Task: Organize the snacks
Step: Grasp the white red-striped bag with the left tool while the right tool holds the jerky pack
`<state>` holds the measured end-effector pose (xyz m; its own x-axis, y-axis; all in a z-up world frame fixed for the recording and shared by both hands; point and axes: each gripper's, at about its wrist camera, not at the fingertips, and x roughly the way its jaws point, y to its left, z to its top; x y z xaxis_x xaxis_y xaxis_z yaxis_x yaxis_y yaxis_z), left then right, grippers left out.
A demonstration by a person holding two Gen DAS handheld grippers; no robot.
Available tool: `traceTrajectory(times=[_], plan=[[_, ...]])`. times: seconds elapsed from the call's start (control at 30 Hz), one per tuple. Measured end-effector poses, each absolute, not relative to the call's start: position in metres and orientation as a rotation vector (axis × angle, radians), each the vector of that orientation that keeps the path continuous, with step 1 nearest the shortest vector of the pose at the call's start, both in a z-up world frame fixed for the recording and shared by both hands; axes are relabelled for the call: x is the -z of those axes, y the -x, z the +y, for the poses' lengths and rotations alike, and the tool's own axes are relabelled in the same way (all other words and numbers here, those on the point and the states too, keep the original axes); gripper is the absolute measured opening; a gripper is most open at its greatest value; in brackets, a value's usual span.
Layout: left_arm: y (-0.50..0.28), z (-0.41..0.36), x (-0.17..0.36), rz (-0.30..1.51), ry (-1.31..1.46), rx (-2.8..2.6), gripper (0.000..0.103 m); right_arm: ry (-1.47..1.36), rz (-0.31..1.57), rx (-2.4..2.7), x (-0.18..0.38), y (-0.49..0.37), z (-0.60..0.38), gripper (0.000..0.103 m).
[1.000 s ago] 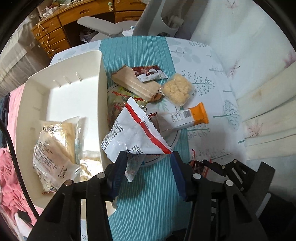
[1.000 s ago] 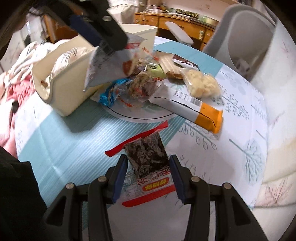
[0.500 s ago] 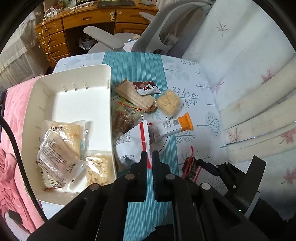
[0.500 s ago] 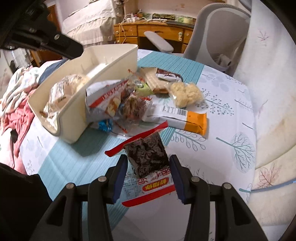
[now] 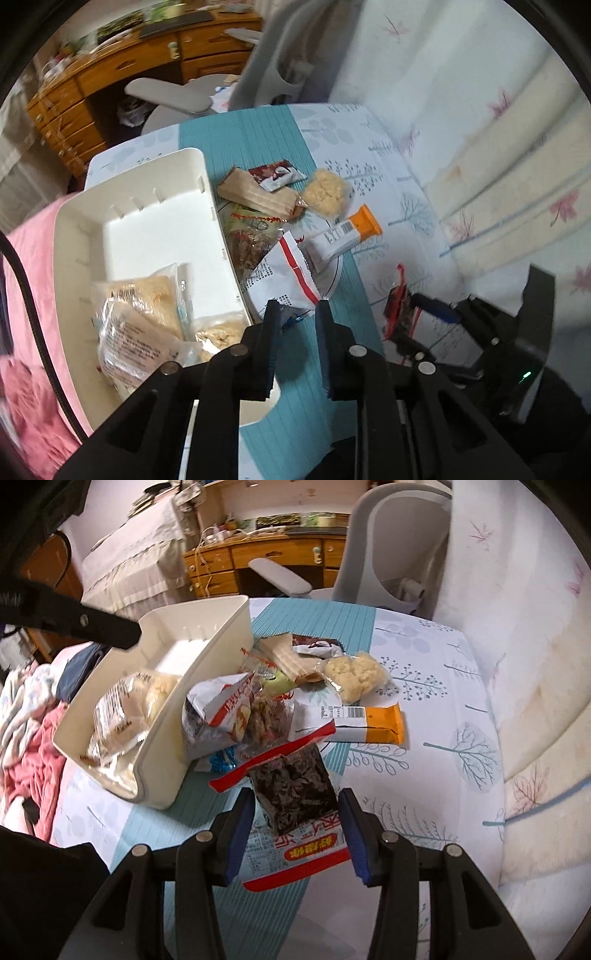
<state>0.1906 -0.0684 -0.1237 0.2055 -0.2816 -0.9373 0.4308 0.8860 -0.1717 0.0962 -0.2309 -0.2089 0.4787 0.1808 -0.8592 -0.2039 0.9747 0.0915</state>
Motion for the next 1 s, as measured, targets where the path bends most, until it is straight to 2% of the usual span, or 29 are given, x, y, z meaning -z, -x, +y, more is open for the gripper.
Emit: traceTrajectory(times=[0.17, 0.23, 0.3, 0.33, 0.47, 0.63, 0.77, 1.0], plan=[[-0.199, -0.078, 0.135, 1.301, -0.223, 0.546, 0.024, -0.012, 1.046, -0.210, 0.204, -0.097, -0.233, 0.047], [-0.203, -0.083, 0.142, 1.314, -0.255, 0.567, 0.031, -0.026, 1.057, -0.202, 0.204, -0.099, -0.235, 0.047], [-0.206, -0.089, 0.149, 1.326, -0.291, 0.591, 0.050, -0.039, 1.065, -0.195, 0.205, -0.099, -0.236, 0.047], [-0.208, -0.093, 0.153, 1.335, -0.320, 0.605, 0.054, -0.044, 1.069, -0.187, 0.205, -0.100, -0.237, 0.047], [-0.214, -0.107, 0.168, 1.350, -0.419, 0.644, 0.057, -0.084, 1.091, -0.161, 0.208, -0.102, -0.245, 0.047], [-0.223, -0.127, 0.187, 1.375, -0.549, 0.673, 0.066, -0.147, 1.117, -0.130, 0.214, -0.104, -0.257, 0.047], [-0.226, -0.143, 0.202, 1.402, -0.652, 0.709, 0.077, -0.169, 1.132, -0.109, 0.217, -0.108, -0.265, 0.047], [-0.220, -0.172, 0.235, 1.434, -0.890, 0.760, 0.079, -0.179, 1.135, -0.065, 0.218, -0.111, -0.281, 0.047]])
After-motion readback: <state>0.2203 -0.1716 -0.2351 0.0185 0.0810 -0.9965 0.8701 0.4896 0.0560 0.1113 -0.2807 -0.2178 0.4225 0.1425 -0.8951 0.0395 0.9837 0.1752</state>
